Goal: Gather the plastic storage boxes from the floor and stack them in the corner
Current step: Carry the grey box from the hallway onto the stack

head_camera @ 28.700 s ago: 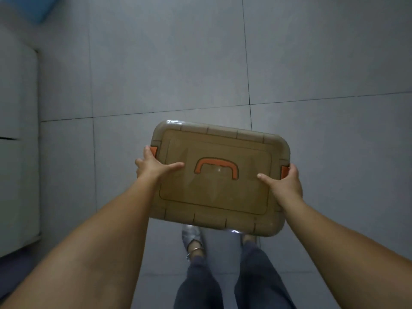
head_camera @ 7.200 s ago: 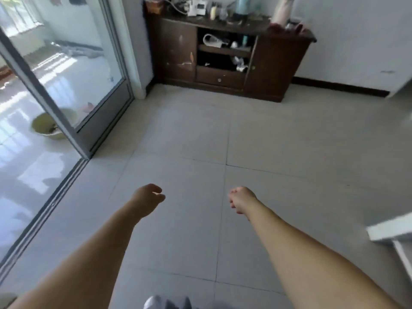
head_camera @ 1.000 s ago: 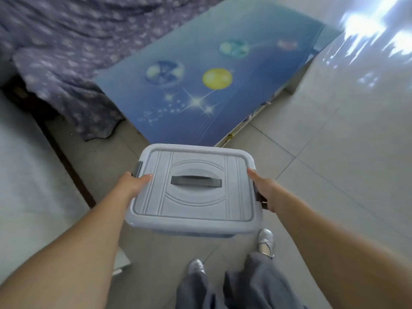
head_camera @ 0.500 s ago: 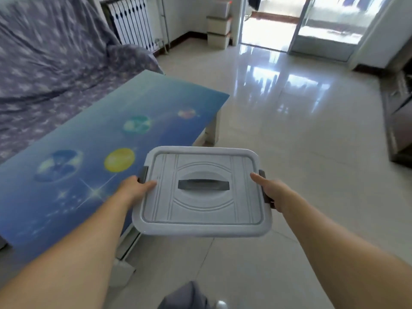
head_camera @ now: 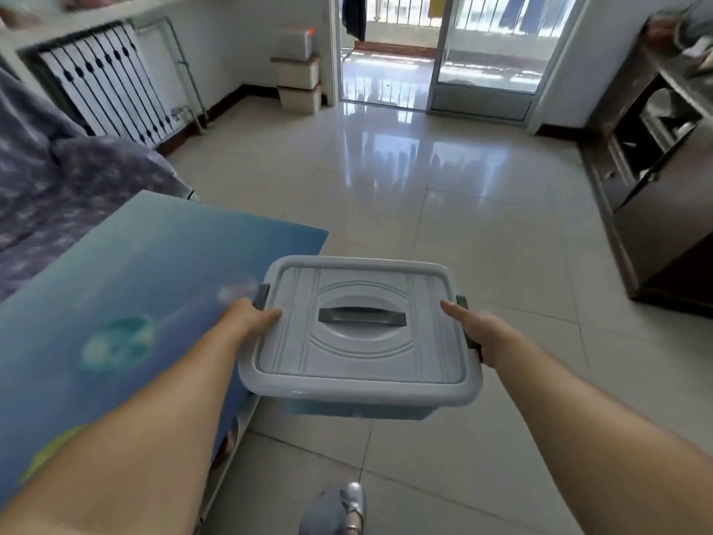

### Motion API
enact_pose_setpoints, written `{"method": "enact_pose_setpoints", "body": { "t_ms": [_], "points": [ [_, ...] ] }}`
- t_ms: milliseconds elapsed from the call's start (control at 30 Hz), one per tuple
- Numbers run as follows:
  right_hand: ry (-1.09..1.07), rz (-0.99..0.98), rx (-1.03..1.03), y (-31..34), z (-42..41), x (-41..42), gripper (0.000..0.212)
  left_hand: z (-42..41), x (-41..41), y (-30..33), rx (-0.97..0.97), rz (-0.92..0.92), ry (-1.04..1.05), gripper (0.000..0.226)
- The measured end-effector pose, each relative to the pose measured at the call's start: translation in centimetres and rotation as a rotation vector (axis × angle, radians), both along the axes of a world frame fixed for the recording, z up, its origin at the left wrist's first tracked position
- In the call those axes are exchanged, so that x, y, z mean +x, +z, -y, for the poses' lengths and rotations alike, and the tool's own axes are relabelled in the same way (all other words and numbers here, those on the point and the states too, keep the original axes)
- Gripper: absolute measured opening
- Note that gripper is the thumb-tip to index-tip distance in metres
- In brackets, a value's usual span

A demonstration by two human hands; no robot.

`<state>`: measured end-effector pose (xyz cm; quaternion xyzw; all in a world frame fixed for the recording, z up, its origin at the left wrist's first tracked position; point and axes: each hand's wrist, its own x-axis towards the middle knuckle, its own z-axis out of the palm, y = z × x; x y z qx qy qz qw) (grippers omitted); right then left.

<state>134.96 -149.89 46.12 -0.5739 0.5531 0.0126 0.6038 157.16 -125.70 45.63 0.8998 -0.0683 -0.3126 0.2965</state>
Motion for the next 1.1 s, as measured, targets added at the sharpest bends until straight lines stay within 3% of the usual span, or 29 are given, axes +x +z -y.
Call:
{"method": "enact_pose_setpoints", "body": {
  "t_ms": [233,367,700,1100],
  "points": [
    [-0.072,-0.003,0.005,0.2,13.4,9.3,0.062,15.8,11.7,1.3,0.082,0.091,-0.122,0.055],
    [-0.081,0.019,0.018,-0.4,23.5,15.3,0.059,25.9,18.0,0.5,0.047,0.113,-0.146,0.042],
    [0.04,-0.027,-0.001,1.0,46.0,35.2,0.074,44.5,33.6,1.4,0.043,0.077,0.025,0.043],
    [0.119,-0.033,0.012,-1.0,62.0,64.2,0.072,58.5,60.5,0.2,0.031,0.065,0.177,0.041]
  ]
}}
